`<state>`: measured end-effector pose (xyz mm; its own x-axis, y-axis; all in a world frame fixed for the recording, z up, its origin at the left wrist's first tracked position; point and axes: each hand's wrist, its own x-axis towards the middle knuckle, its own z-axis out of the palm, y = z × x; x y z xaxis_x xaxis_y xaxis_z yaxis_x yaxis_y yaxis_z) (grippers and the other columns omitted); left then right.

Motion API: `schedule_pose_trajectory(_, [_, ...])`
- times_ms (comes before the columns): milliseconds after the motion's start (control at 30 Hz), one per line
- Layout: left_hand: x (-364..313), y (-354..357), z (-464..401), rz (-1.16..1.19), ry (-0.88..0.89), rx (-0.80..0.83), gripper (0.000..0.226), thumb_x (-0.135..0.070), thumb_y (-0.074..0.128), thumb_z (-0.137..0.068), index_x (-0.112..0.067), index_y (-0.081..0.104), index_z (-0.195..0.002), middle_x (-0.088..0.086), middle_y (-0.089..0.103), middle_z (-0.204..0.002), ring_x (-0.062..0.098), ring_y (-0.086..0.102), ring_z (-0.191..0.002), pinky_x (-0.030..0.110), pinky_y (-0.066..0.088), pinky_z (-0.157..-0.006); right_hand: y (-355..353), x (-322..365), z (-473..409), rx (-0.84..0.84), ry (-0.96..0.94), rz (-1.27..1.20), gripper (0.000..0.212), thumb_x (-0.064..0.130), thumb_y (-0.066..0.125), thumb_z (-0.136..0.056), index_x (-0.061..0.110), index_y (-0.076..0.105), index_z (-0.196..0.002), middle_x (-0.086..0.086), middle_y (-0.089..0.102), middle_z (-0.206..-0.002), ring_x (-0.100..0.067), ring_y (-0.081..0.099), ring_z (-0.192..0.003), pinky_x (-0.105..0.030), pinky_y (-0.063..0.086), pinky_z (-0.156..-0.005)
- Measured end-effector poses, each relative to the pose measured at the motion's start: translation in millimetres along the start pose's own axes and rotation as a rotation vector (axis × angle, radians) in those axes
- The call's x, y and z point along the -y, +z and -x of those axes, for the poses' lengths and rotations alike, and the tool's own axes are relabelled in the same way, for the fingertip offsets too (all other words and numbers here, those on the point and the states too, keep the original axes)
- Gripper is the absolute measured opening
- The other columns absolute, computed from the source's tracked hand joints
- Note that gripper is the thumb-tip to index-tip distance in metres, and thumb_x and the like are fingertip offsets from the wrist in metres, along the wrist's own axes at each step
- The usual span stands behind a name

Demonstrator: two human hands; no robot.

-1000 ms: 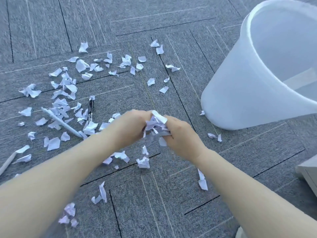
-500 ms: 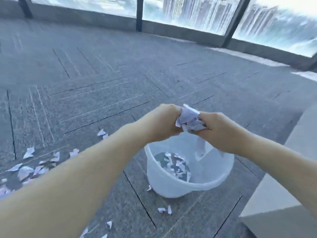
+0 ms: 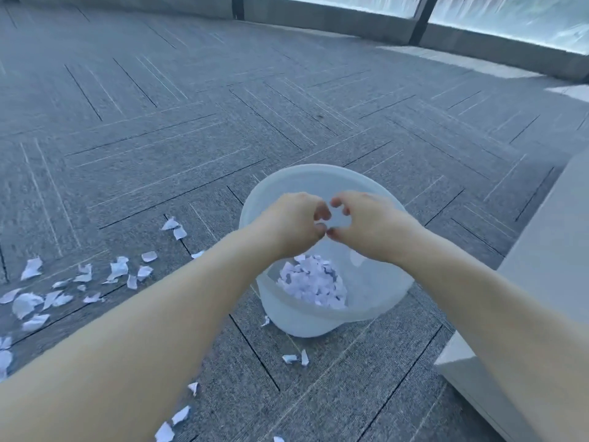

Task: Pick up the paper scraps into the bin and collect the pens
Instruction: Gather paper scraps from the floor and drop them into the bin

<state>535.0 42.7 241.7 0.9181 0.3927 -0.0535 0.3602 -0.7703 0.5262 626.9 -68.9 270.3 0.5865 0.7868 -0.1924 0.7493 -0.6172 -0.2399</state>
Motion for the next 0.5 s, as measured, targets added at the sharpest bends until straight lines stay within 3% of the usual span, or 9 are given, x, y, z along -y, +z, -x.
schedule_pose_trajectory(67, [7, -12, 22, 0.116, 0.125, -0.245, 0.021, -0.011, 0.052, -0.087, -0.017, 0.07, -0.097, 0.005, 0.068, -0.096, 0.023, 0.061, -0.09, 0.036, 0.048, -0.08, -8, 24, 9, -0.25, -0.102, -0.082, 0.025, 0.029, 0.056, -0.091, 0.022, 0.062, -0.114, 0.0, 0.067, -0.11, -0.022, 0.06, -0.1, -0.032, 0.046, -0.08])
schedule_pose_trajectory(133, [25, -21, 48, 0.233, 0.201, -0.505, 0.019, -0.008, 0.052, -0.084, -0.014, 0.069, -0.088, -0.001, 0.064, -0.082, 0.018, 0.06, -0.074, 0.03, 0.049, -0.069, -12, 54, 21, -0.405, -0.237, -0.177, 0.014, 0.024, 0.054, -0.089, 0.021, 0.066, -0.096, 0.002, 0.069, -0.09, -0.02, 0.061, -0.083, -0.033, 0.048, -0.073])
schedule_pose_trajectory(200, [50, -20, 74, 0.279, 0.122, -0.699, 0.015, -0.011, 0.052, -0.085, -0.016, 0.066, -0.085, -0.005, 0.06, -0.078, 0.012, 0.055, -0.064, 0.024, 0.045, -0.061, -6, 84, 31, -0.46, -0.387, -0.23, 0.013, 0.022, 0.054, -0.088, 0.018, 0.066, -0.085, 0.002, 0.067, -0.078, -0.019, 0.058, -0.072, -0.036, 0.047, -0.069])
schedule_pose_trajectory(267, [77, -8, 100, 0.304, -0.026, -0.788, 0.014, -0.011, 0.051, -0.087, -0.018, 0.06, -0.079, -0.009, 0.055, -0.072, 0.012, 0.049, -0.061, 0.024, 0.039, -0.057, 15, 110, 40, -0.444, -0.532, -0.271, 0.013, 0.019, 0.052, -0.086, 0.013, 0.063, -0.079, 0.003, 0.062, -0.07, -0.021, 0.055, -0.066, -0.039, 0.047, -0.063])
schedule_pose_trajectory(333, [104, 16, 121, 0.279, -0.199, -0.718, 0.019, -0.009, 0.048, -0.087, -0.019, 0.05, -0.07, -0.007, 0.05, -0.065, 0.015, 0.044, -0.058, 0.03, 0.035, -0.052, 47, 129, 52, -0.352, -0.635, -0.301, 0.012, 0.016, 0.052, -0.085, 0.013, 0.057, -0.074, 0.004, 0.052, -0.064, -0.023, 0.05, -0.062, -0.038, 0.044, -0.055])
schedule_pose_trajectory(367, [116, 30, 132, 0.23, -0.291, -0.606, 0.023, -0.007, 0.047, -0.085, -0.019, 0.045, -0.066, -0.005, 0.047, -0.063, 0.017, 0.043, -0.058, 0.031, 0.033, -0.05, 65, 135, 58, -0.302, -0.671, -0.301, 0.012, 0.015, 0.052, -0.084, 0.014, 0.054, -0.073, 0.004, 0.05, -0.063, -0.024, 0.048, -0.06, -0.036, 0.041, -0.053])
schedule_pose_trajectory(433, [141, 64, 149, 0.109, -0.401, -0.285, 0.02, -0.008, 0.043, -0.084, -0.017, 0.047, -0.066, -0.001, 0.053, -0.067, 0.026, 0.054, -0.066, 0.032, 0.035, -0.053, 105, 135, 70, -0.189, -0.682, -0.261, 0.011, 0.015, 0.051, -0.086, 0.013, 0.055, -0.076, -0.001, 0.056, -0.066, -0.029, 0.052, -0.062, -0.034, 0.04, -0.054])
schedule_pose_trajectory(500, [156, 94, 163, 0.082, -0.407, -0.006, 0.016, -0.015, 0.042, -0.083, -0.012, 0.055, -0.075, 0.007, 0.06, -0.08, 0.031, 0.06, -0.079, 0.037, 0.047, -0.061, 146, 125, 81, -0.089, -0.632, -0.214, 0.012, 0.017, 0.049, -0.087, 0.011, 0.059, -0.084, -0.007, 0.063, -0.075, -0.033, 0.058, -0.069, -0.037, 0.044, -0.056])
